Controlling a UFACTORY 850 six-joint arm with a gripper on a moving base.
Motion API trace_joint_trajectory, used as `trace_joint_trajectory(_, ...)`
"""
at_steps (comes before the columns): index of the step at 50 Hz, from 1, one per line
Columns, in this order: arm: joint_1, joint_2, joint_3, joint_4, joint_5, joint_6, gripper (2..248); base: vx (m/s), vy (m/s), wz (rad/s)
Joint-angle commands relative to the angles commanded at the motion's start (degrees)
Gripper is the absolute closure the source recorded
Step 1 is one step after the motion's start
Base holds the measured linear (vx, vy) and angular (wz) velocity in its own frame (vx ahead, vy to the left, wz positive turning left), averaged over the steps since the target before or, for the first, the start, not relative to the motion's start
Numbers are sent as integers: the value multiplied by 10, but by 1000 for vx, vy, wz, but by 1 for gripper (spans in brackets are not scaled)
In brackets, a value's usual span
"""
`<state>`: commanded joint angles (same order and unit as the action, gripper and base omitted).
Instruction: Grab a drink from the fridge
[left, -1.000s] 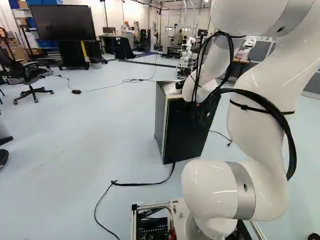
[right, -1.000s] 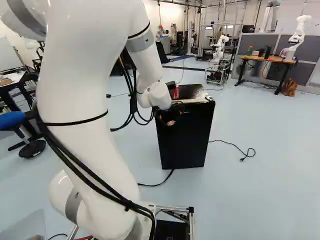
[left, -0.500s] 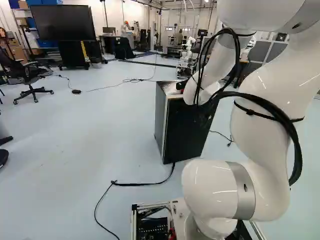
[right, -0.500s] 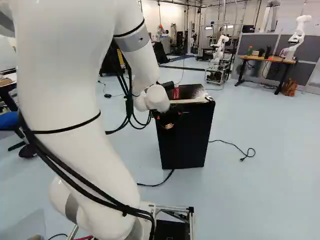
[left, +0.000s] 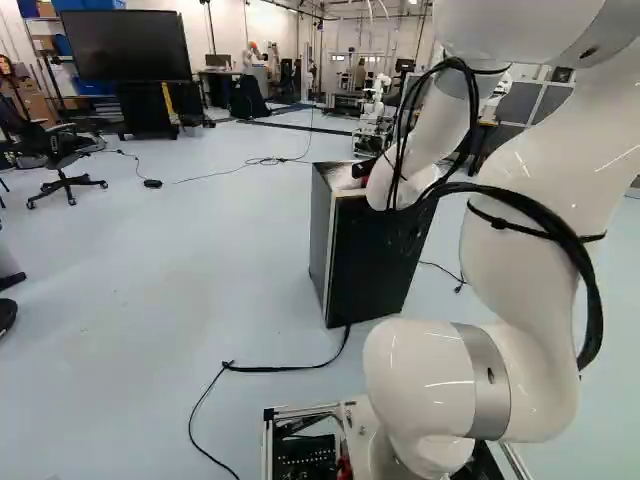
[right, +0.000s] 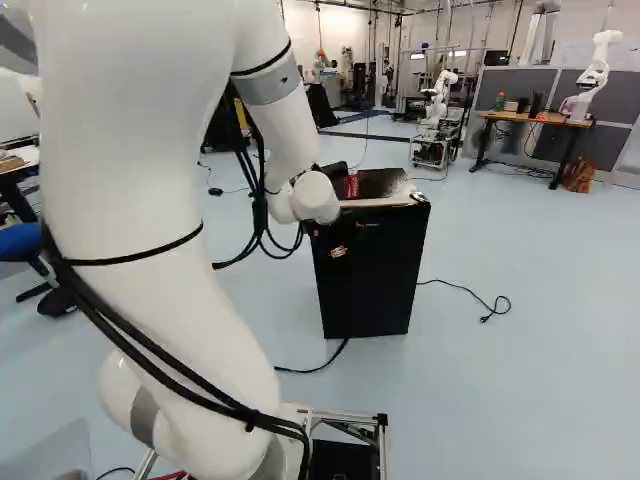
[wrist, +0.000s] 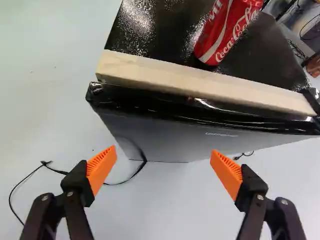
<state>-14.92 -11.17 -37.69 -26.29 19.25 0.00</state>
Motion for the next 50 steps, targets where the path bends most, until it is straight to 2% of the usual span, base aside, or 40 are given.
trace_joint_trajectory(13, 0, -24, -7, 0, 9, 0, 3, 0, 0, 0)
trace_joint_trajectory(50, 0, -94, -30, 14, 100, 0, 3, 0, 0, 0)
